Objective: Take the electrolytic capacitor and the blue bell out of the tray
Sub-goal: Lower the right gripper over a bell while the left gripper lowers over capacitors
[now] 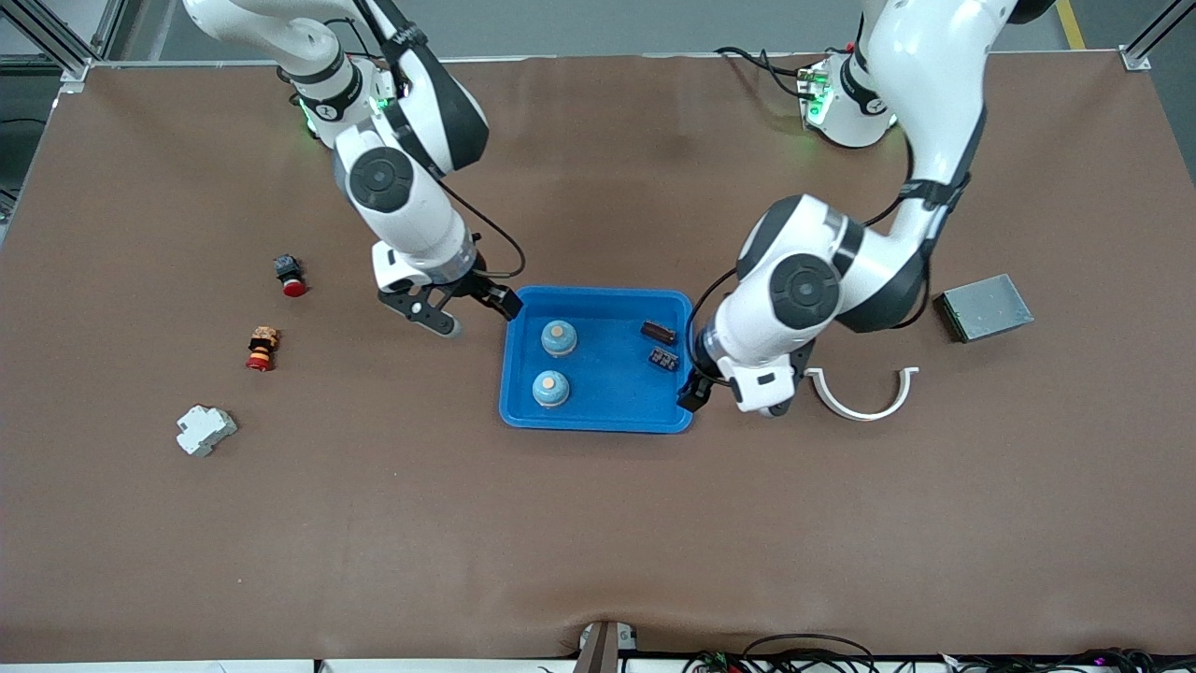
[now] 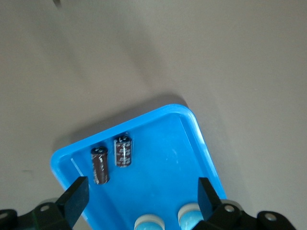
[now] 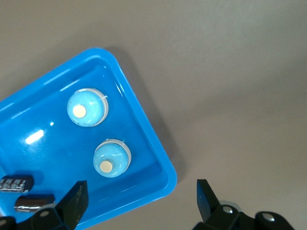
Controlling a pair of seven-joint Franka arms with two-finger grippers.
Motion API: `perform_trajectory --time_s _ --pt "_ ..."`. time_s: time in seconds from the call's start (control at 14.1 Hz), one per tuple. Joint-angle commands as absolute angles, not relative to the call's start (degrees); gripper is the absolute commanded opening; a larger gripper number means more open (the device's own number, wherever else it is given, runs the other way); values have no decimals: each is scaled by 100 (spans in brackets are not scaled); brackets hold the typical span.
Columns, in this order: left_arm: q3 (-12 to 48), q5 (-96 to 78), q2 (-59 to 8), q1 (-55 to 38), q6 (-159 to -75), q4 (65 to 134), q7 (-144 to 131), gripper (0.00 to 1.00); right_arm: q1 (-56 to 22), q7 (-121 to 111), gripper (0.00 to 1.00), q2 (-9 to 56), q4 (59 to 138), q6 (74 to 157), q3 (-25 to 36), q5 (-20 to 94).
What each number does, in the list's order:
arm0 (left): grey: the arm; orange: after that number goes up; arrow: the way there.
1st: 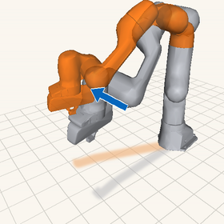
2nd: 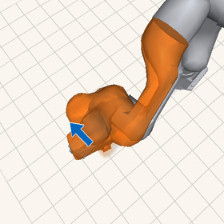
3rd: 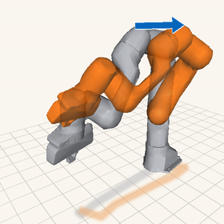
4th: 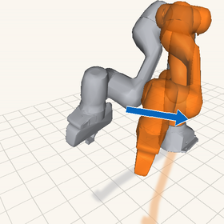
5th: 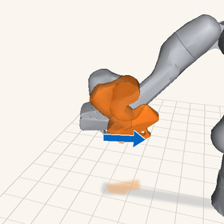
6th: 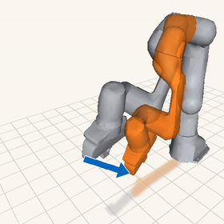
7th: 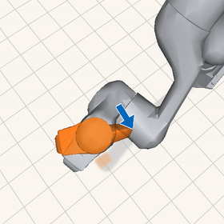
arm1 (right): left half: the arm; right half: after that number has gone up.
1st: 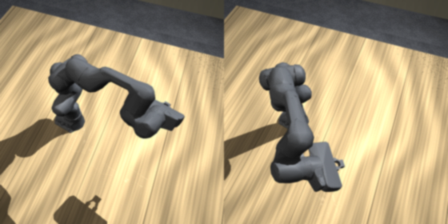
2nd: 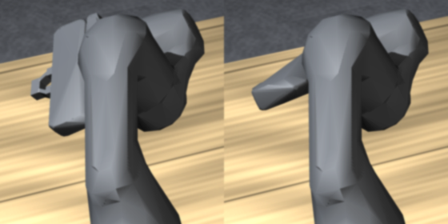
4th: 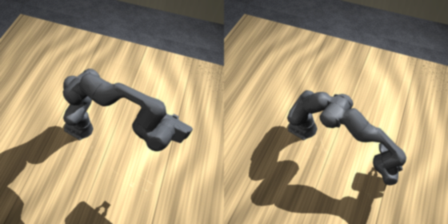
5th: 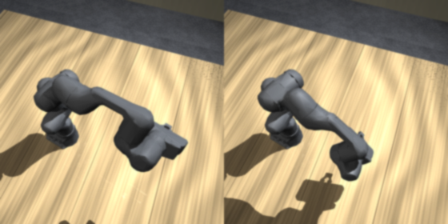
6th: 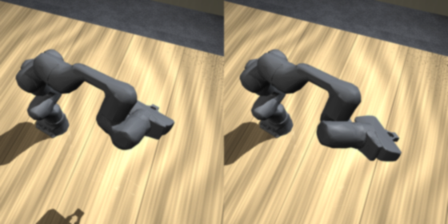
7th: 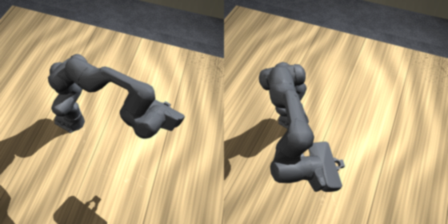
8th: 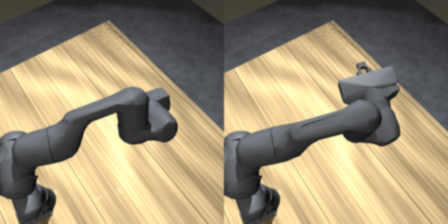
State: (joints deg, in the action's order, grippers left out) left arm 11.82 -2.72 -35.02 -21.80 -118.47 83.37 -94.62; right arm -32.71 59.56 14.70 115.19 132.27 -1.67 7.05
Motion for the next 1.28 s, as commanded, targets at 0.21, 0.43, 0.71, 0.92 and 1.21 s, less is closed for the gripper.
perform_trajectory --time_s 0.21,0.43,0.71,0.92,1.21 --pt "1125 184 -4016 -2452 -12173 8244 -9905 100 -3656 6810 100 2222 11268 13728 -105 396" --pt "1125 246 -4157 -2522 -12173 8244 -9905 100 -3753 7013 100 2618 10891 13729 -97 396" --pt "1125 255 -4359 -2645 -12173 8253 -9914 100 -3928 7303 100 3119 10460 13729 -53 247" --pt "1116 255 -4429 -2698 -12173 8253 -9914 100 -3937 7742 100 3444 10152 13720 -62 -209" --pt "1108 264 -4561 -2698 -12173 8244 -9914 100 -3946 7831 100 3665 9976 13728 -62 -290"
